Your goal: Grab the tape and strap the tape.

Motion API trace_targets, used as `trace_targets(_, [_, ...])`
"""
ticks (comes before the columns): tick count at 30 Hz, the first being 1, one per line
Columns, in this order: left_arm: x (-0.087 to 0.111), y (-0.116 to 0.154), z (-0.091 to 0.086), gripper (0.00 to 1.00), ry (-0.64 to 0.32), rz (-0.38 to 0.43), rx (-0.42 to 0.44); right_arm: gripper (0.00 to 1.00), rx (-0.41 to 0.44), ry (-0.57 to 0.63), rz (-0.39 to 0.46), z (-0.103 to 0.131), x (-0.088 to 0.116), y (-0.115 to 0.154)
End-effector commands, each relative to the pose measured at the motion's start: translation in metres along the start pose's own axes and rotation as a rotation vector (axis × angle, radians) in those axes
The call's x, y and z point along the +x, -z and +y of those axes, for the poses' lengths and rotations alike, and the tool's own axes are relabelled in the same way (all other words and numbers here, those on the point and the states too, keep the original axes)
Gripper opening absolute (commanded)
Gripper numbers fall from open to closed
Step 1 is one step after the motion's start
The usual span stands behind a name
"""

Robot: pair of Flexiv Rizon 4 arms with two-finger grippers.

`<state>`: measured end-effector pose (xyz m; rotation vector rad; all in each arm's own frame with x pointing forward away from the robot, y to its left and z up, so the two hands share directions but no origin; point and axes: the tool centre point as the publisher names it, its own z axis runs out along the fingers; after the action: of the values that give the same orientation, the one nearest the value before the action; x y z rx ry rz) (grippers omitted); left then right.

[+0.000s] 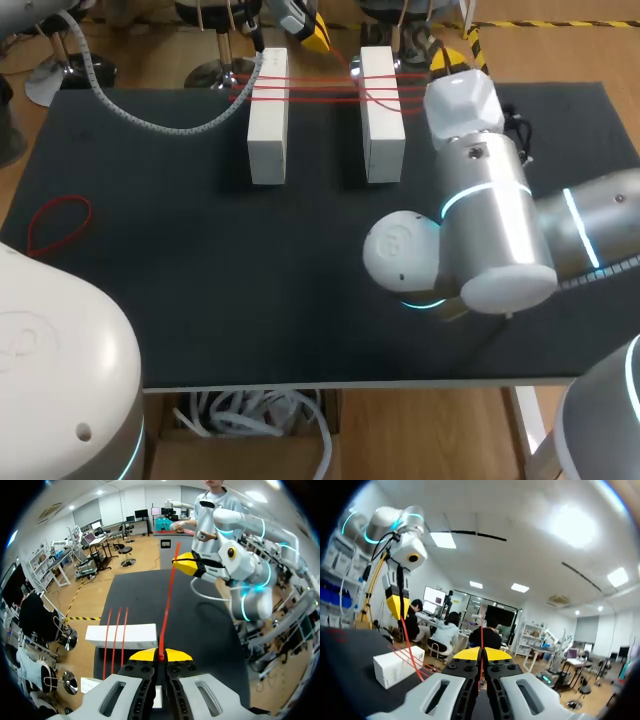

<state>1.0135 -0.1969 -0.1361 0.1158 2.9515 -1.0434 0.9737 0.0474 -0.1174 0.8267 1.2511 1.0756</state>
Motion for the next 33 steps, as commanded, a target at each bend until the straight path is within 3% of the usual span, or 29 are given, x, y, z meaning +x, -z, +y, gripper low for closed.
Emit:
trace_targets(1, [0.0, 0.0, -0.001, 0.0, 0.002, 0.002, -0.004, 0.0, 0.011, 0.234, 0.001, 0.015, 0.009, -0.002])
trace_targets(9, [0.0, 0.0, -0.001, 0.0, 0.002, 0.002, -0.004, 0.0, 0.062, 0.346, 0.008, 0.029, 0.022, -0.002])
trace_targets(10, [0.0, 0.0, -0.001, 0.0, 0.002, 0.002, -0.004, 0.0, 0.055, 0.301, 0.005, 0.033, 0.023, -0.001])
trace_targets(33, [0.0, 0.0, -0.001, 0.0, 0.002, 0.002, -0.004, 0.0, 0.055, 0.301, 0.005, 0.033, 0.023, -0.001])
